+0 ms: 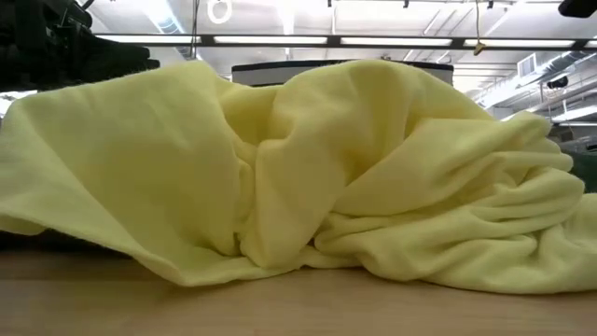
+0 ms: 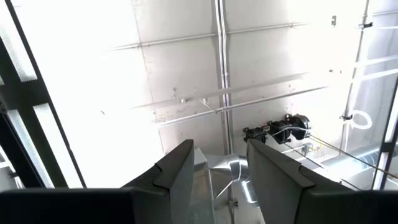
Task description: Sort clothes
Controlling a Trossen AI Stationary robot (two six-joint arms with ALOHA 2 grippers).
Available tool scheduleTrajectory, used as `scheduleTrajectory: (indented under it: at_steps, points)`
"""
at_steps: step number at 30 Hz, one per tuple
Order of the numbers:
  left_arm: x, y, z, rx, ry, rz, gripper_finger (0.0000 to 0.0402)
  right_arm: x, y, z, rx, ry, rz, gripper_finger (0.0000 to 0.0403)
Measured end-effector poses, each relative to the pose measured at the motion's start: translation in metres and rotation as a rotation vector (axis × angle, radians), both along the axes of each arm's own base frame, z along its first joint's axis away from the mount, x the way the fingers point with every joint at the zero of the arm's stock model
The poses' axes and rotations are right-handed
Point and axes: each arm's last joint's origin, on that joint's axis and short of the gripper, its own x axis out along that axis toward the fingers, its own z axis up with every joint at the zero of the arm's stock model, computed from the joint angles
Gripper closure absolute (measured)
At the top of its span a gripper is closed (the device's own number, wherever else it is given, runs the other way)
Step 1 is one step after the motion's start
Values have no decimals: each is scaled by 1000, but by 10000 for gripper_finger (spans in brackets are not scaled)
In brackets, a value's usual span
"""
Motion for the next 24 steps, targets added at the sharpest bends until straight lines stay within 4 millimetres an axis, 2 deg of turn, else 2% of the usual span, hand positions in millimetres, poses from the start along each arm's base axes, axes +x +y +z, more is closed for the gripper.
scheduleTrajectory:
  at_steps: [24]
  points:
    - [0,0,0,0,0,0,234,1,0,0,0,9,0,250]
